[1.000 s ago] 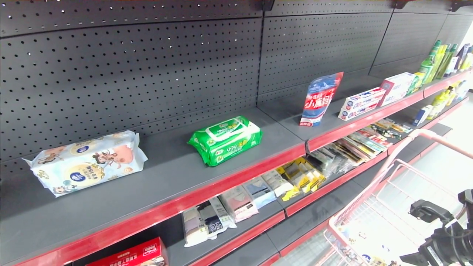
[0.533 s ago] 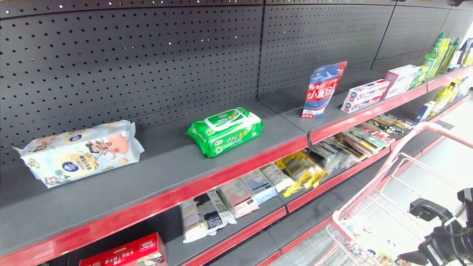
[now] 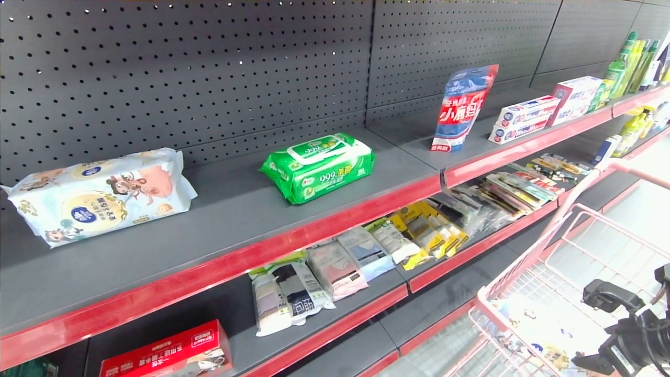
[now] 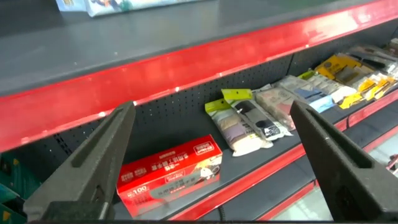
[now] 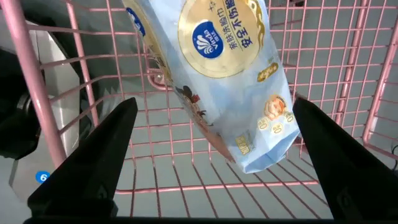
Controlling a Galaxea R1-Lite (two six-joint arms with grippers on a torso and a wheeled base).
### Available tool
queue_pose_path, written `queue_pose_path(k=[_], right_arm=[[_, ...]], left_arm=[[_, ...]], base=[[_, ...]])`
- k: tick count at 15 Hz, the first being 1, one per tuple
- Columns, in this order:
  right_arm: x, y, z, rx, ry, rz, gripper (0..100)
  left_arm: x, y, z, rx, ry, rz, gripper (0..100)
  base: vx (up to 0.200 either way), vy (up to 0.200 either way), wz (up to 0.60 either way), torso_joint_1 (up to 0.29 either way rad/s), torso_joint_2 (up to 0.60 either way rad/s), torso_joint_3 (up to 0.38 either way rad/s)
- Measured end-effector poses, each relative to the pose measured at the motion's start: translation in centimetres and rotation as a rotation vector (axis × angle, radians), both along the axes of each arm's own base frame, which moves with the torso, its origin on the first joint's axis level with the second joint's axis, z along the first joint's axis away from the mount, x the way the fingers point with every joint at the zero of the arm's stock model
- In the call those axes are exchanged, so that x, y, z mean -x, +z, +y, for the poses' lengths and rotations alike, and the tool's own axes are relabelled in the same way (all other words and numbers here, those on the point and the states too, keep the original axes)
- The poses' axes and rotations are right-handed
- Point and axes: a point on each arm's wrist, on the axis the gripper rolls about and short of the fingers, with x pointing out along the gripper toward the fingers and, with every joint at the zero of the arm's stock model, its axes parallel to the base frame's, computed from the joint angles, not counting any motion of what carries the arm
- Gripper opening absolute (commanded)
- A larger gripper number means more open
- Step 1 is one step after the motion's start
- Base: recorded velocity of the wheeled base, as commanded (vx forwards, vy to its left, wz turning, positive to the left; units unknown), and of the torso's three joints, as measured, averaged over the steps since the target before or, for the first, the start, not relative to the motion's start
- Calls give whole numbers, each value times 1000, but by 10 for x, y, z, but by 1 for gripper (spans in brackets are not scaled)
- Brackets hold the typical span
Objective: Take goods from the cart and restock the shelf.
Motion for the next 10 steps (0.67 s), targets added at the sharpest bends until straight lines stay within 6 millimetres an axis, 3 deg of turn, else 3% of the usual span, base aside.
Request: queue_pose_path(k=[4,10], right_arm=[[-9,-1,-15,1,94,-54,100],[-23,-25,-32,-40,245,-89,100]], left_arm=[[0,0,0,0,0,0,100],[0,0,0,0,0,0,100]], base=[[0,0,0,-13,33,18],[0,0,0,0,0,0]])
